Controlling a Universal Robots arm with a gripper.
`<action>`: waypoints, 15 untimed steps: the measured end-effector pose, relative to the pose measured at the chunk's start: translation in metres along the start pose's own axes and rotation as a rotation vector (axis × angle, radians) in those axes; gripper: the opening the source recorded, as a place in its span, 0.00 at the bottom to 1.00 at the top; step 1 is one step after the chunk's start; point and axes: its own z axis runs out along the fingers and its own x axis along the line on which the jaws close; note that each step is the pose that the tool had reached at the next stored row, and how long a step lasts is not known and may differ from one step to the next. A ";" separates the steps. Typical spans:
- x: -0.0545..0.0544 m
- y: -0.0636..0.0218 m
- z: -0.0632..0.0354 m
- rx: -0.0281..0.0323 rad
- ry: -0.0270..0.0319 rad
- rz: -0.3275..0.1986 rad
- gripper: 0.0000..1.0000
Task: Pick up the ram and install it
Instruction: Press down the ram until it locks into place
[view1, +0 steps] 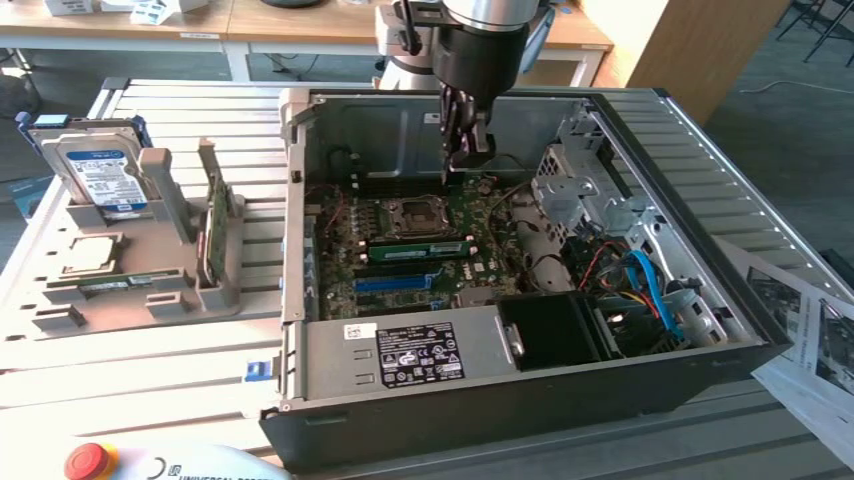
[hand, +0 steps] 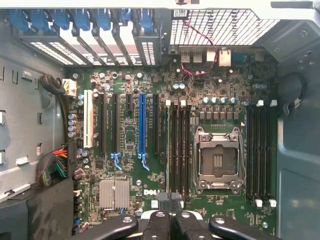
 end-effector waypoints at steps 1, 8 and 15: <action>0.000 -0.0009 0.0000 0.0014 0.0000 0.000 0.10; 0.000 -0.0074 0.0003 0.0129 -0.0003 0.000 0.10; 0.000 -0.0119 0.0014 0.0174 -0.0003 0.000 0.10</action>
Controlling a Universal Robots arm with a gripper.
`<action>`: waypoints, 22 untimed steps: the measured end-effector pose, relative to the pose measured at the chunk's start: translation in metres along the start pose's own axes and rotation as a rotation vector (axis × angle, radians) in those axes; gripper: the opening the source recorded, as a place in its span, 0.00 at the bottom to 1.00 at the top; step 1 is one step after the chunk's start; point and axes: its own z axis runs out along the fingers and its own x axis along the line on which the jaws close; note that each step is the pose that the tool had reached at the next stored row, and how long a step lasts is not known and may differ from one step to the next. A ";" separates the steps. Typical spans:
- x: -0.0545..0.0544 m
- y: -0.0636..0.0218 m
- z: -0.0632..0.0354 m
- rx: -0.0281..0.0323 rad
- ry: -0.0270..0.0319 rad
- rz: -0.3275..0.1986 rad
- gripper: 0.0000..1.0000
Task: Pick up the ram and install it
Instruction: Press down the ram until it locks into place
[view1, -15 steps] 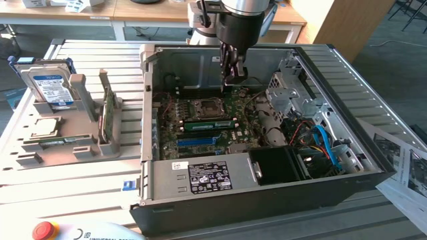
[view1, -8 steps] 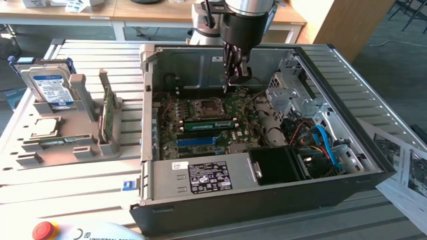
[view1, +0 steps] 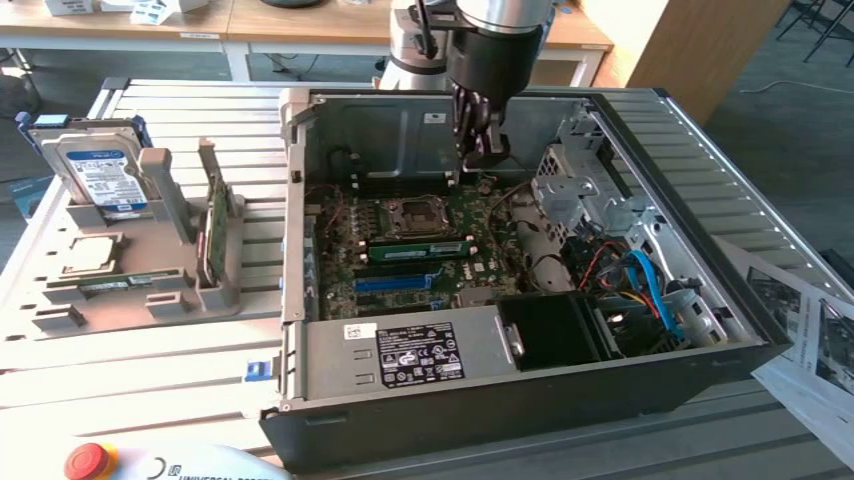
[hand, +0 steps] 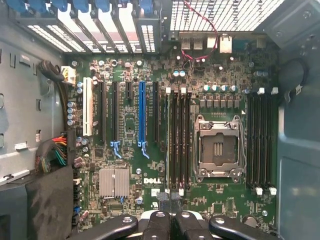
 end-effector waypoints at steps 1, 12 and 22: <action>0.000 -0.0006 0.0005 0.0001 -0.0001 0.000 0.10; 0.001 -0.0061 0.0028 0.0000 0.0000 0.002 0.10; 0.001 -0.0072 0.0028 -0.0164 0.0003 0.002 0.10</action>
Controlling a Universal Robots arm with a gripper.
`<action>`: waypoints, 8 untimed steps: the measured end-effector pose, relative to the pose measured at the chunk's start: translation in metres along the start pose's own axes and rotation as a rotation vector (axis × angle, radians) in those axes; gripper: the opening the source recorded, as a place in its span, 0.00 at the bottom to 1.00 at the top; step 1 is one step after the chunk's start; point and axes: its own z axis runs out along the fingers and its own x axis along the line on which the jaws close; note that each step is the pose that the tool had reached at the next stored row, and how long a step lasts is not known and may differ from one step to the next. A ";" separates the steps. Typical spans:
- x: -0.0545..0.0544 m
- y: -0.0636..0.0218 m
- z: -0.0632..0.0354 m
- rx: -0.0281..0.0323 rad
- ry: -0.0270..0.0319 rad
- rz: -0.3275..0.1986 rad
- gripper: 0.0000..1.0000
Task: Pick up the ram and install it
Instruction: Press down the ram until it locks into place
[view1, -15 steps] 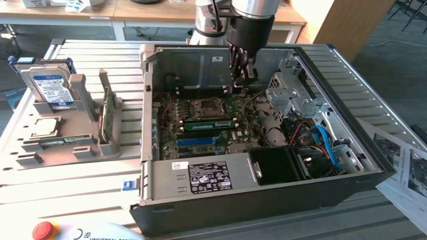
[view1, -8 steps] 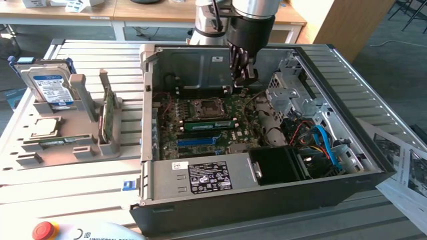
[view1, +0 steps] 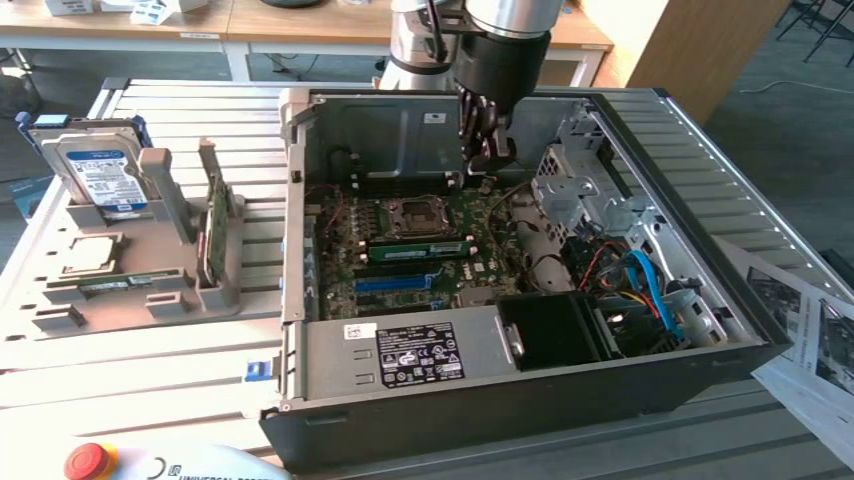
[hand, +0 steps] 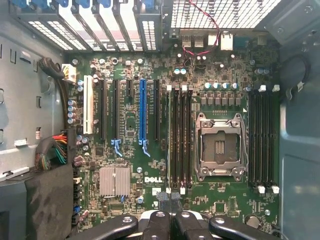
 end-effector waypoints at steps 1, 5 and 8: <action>0.000 -0.0004 0.0000 0.0000 0.0000 0.000 0.10; 0.000 -0.0050 0.0003 -0.0005 -0.0003 0.000 0.10; 0.001 -0.0088 0.0003 -0.0017 0.0000 0.000 0.10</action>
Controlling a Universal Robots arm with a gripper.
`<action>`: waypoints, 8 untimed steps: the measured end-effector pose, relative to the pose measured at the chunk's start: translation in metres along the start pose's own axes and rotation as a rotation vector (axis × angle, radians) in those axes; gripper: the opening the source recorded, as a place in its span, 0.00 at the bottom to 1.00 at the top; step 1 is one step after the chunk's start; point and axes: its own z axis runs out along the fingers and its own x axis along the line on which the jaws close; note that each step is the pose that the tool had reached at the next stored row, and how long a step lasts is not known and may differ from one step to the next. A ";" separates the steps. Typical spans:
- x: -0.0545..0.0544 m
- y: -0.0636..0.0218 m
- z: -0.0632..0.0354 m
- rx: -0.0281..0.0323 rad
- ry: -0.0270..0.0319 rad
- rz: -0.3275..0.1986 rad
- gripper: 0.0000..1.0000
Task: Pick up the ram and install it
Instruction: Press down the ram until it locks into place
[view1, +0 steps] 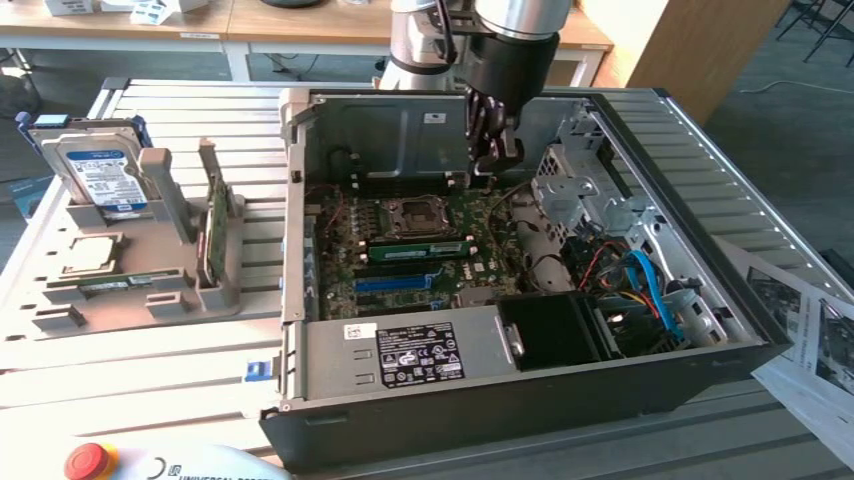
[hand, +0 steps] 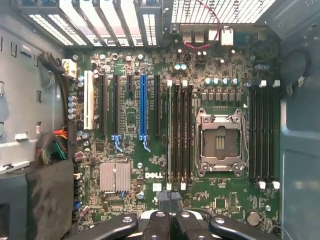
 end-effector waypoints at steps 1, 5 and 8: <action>0.000 -0.0014 0.0001 -0.0004 0.0000 0.000 0.10; 0.000 -0.0067 0.0001 -0.0038 0.0001 0.000 0.10; 0.000 -0.0106 0.0001 -0.0072 0.0003 0.000 0.10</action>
